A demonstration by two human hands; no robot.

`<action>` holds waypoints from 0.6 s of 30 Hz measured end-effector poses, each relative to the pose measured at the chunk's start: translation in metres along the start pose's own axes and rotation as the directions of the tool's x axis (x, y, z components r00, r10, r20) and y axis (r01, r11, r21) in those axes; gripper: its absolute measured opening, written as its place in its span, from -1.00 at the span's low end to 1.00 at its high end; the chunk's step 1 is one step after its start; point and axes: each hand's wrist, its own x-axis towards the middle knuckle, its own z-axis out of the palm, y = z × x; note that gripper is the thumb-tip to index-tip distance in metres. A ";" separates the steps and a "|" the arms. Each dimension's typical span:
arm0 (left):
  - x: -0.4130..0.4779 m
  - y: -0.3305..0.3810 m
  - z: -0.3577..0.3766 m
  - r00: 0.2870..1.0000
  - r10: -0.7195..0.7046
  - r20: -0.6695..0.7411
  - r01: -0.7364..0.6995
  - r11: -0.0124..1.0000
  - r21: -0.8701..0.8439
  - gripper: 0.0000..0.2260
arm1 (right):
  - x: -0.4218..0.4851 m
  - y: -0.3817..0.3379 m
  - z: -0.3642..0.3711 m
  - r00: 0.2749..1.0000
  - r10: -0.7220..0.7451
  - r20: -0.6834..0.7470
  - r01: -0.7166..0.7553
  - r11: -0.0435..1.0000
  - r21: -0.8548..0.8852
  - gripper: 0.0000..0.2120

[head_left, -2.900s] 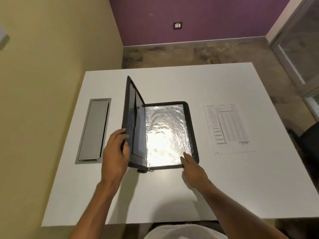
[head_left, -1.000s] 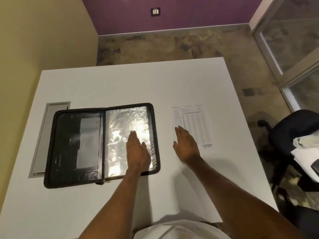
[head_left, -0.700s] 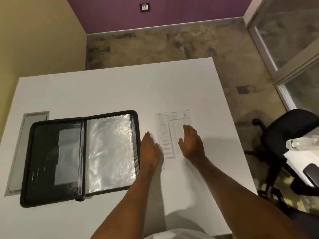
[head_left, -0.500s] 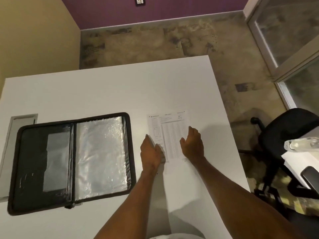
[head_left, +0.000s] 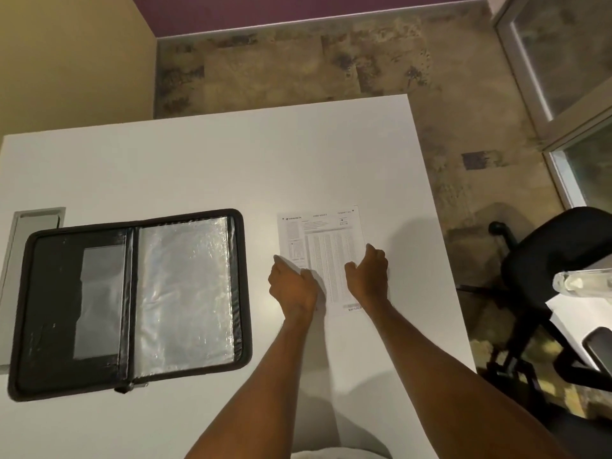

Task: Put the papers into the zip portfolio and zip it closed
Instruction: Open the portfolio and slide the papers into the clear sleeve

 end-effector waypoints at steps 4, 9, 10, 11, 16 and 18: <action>0.015 0.018 -0.007 0.971 -0.241 0.000 0.240 0.965 -0.103 -0.53 | 0.002 0.006 -0.004 0.999 -0.032 0.027 0.032 0.999 -0.001 -0.41; 0.028 0.015 -0.017 0.948 -0.284 0.142 0.312 0.915 -0.256 -0.64 | 0.003 0.006 -0.009 0.999 -0.028 0.036 0.028 0.999 0.019 -0.43; 0.029 0.013 -0.020 0.952 -0.265 0.153 0.298 0.918 -0.262 -0.70 | 0.003 0.006 -0.010 0.999 -0.025 0.039 0.024 0.999 0.028 -0.43; 0.030 0.011 -0.021 0.957 -0.243 0.157 0.280 0.914 -0.293 -0.79 | 0.002 0.005 -0.010 0.999 -0.022 0.042 0.021 0.999 0.036 -0.43; 0.027 -0.001 -0.032 0.974 -0.137 0.178 0.201 0.887 -0.417 -0.75 | 0.000 0.007 -0.013 0.998 -0.037 0.043 0.035 0.998 0.043 -0.43; 0.028 -0.006 -0.040 0.970 -0.099 0.220 0.198 0.850 -0.488 -0.78 | 0.000 0.010 -0.015 0.997 -0.062 0.054 0.059 0.997 0.057 -0.43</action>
